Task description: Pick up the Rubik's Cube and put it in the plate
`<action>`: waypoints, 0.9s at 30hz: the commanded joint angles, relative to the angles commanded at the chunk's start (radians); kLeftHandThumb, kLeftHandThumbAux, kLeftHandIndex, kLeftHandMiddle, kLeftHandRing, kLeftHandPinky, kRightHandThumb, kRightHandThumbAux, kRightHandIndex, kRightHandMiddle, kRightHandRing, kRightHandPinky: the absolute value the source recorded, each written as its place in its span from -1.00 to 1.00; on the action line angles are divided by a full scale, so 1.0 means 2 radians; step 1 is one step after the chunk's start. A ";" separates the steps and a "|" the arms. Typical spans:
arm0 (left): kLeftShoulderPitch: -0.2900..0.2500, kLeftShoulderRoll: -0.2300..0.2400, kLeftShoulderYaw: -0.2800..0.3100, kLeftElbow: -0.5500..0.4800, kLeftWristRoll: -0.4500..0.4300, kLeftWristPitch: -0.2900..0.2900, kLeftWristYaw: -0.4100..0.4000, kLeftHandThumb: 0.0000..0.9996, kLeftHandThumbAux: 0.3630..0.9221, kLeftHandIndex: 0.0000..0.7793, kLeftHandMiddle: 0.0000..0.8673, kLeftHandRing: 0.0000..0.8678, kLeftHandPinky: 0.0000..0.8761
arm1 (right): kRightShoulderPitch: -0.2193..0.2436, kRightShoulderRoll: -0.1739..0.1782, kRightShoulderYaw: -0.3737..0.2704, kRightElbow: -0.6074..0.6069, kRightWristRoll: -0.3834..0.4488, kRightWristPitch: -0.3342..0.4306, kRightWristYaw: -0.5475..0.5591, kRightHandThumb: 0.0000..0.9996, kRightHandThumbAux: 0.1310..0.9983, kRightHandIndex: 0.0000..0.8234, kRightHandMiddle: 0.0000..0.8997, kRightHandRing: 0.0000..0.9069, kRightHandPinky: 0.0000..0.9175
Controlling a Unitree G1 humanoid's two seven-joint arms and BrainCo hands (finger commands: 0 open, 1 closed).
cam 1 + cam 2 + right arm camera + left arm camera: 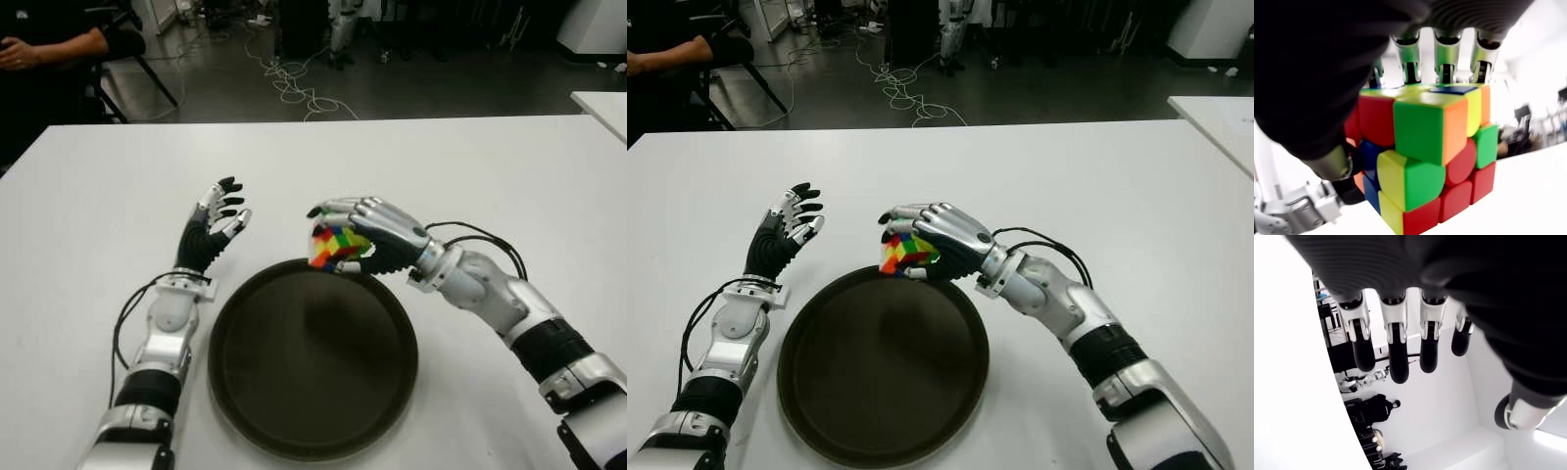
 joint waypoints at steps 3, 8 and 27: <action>0.000 0.000 0.000 0.001 -0.002 -0.003 -0.002 -0.68 -0.29 -0.64 -0.56 -0.50 -0.44 | 0.007 -0.002 -0.004 -0.023 0.019 0.026 0.042 0.66 0.30 -0.03 0.03 -0.04 -0.02; 0.001 0.001 0.000 0.000 -0.004 -0.003 -0.006 -0.67 -0.29 -0.63 -0.56 -0.50 -0.46 | 0.016 -0.002 -0.010 -0.053 0.038 0.055 0.088 0.66 0.30 -0.02 0.02 -0.05 -0.05; 0.003 0.001 0.000 -0.003 -0.005 0.001 -0.010 -0.66 -0.26 -0.63 -0.55 -0.50 -0.44 | 0.018 0.002 -0.024 -0.069 0.133 0.062 0.217 0.65 0.31 -0.07 0.07 0.15 0.15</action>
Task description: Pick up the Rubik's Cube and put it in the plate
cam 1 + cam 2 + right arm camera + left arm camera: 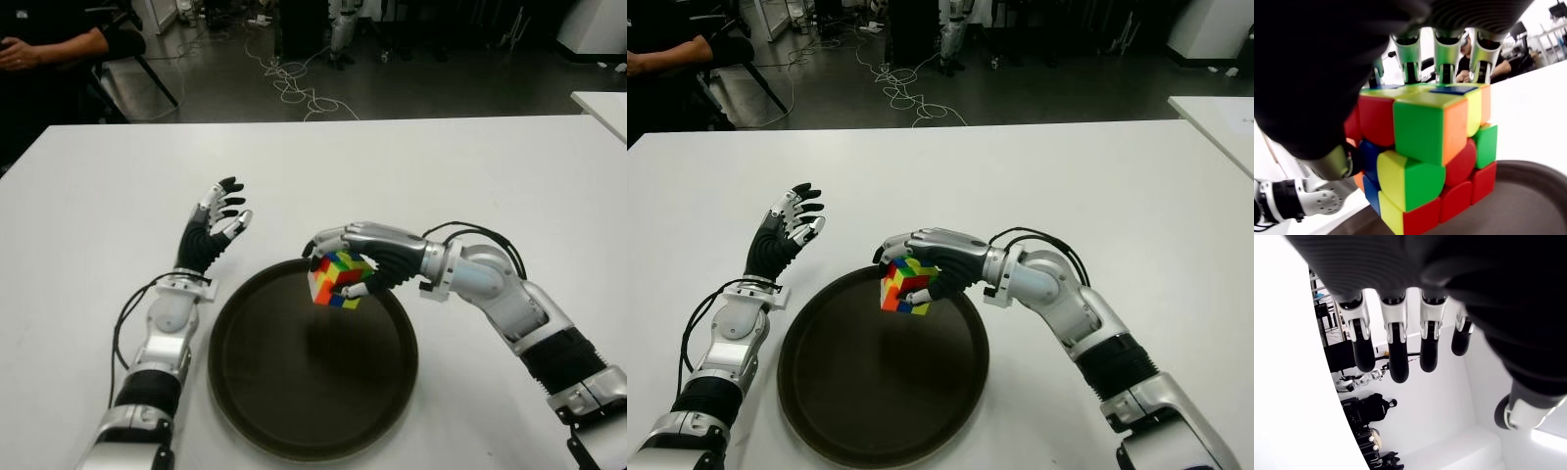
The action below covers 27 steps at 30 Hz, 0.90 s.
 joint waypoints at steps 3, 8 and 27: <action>-0.001 0.000 0.000 0.001 -0.003 0.001 -0.003 -0.67 -0.28 -0.65 -0.56 -0.50 -0.42 | 0.005 0.008 -0.001 0.000 0.009 0.000 0.002 0.65 0.31 -0.07 0.09 0.22 0.23; -0.001 0.000 0.000 0.004 0.000 0.000 -0.001 -0.68 -0.26 -0.66 -0.58 -0.52 -0.44 | 0.035 0.041 -0.002 -0.005 0.014 0.021 -0.021 0.66 0.30 -0.06 0.14 0.31 0.31; 0.000 0.001 -0.004 0.000 0.004 -0.003 -0.001 -0.71 -0.27 -0.67 -0.60 -0.52 -0.40 | 0.073 0.091 -0.014 0.004 0.016 0.028 -0.050 0.67 0.29 0.00 0.08 0.19 0.19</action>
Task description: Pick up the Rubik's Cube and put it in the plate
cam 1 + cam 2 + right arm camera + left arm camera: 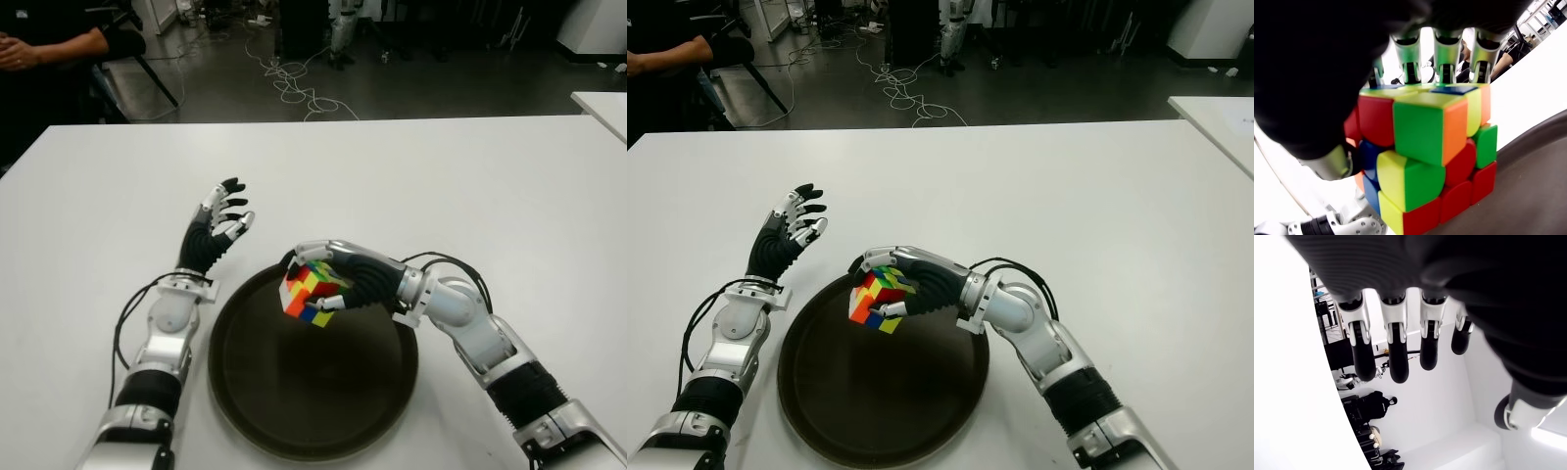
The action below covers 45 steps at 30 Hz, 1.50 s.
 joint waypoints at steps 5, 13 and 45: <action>0.001 0.000 -0.001 -0.003 0.001 -0.001 0.001 -0.72 -0.28 -0.68 -0.61 -0.53 -0.44 | 0.004 0.009 -0.003 0.008 0.009 -0.010 0.000 0.68 0.28 0.13 -0.02 -0.10 -0.09; 0.002 0.000 -0.002 -0.005 0.006 -0.001 0.007 -0.74 -0.26 -0.67 -0.62 -0.55 -0.49 | -0.002 0.020 -0.006 0.034 0.051 -0.024 0.031 0.40 0.39 -0.01 -0.42 -0.49 -0.45; 0.009 -0.003 -0.001 -0.023 0.003 0.000 0.006 -0.83 -0.21 -0.66 -0.66 -0.60 -0.53 | -0.007 0.034 -0.022 0.047 0.077 -0.025 0.066 -1.00 0.46 -0.83 -0.78 -0.85 -0.94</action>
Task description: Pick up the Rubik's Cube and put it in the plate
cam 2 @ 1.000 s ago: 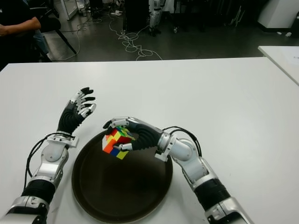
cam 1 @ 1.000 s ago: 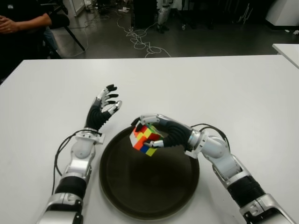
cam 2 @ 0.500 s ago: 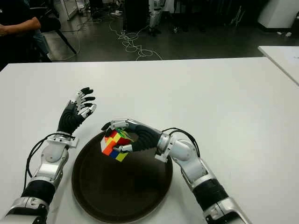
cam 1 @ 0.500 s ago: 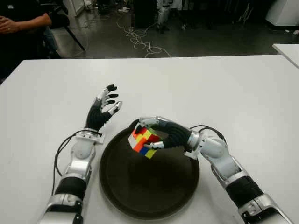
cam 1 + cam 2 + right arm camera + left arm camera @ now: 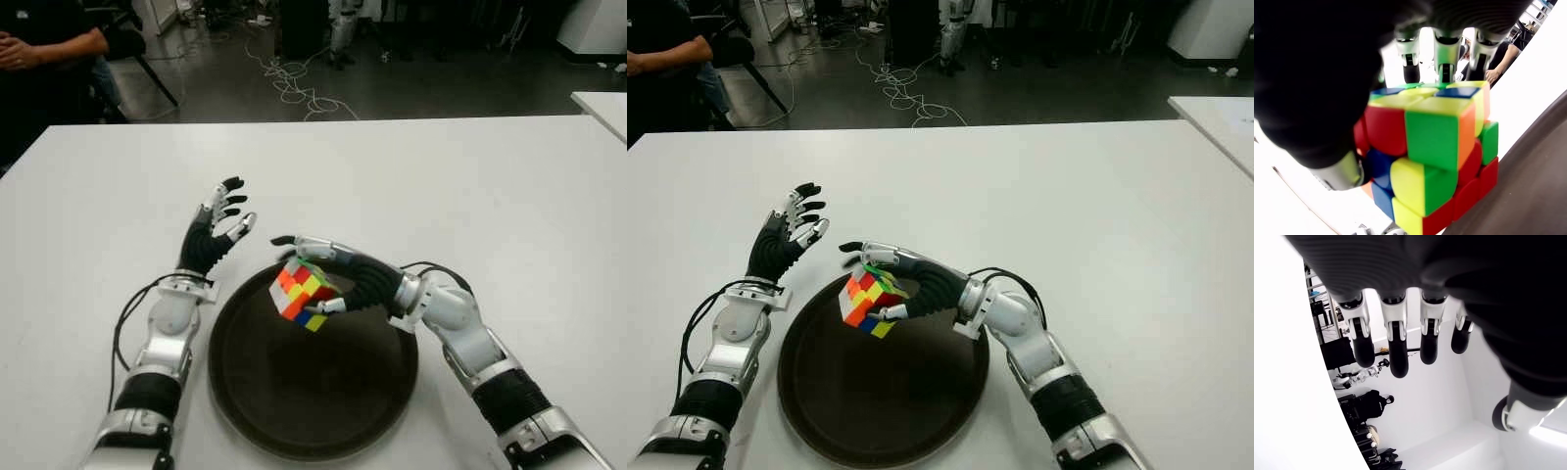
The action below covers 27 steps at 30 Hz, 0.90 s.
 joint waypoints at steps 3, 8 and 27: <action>0.000 0.000 0.000 0.000 -0.003 0.001 -0.003 -0.83 -0.21 -0.67 -0.66 -0.61 -0.56 | -0.001 0.000 -0.001 0.000 0.000 -0.001 0.003 -1.00 0.45 -0.85 -0.81 -0.88 -0.97; 0.001 0.001 0.000 -0.002 -0.008 0.004 -0.012 -0.80 -0.16 -0.68 -0.66 -0.62 -0.56 | -0.002 -0.002 -0.001 0.001 -0.001 -0.002 0.009 -1.00 0.42 -0.90 -0.86 -0.94 -1.00; 0.002 0.002 0.000 -0.004 -0.001 -0.004 -0.005 -0.85 -0.18 -0.66 -0.64 -0.58 -0.50 | -0.006 -0.006 -0.003 0.005 0.002 -0.005 0.030 -1.00 0.20 -1.00 -1.00 -1.00 -1.00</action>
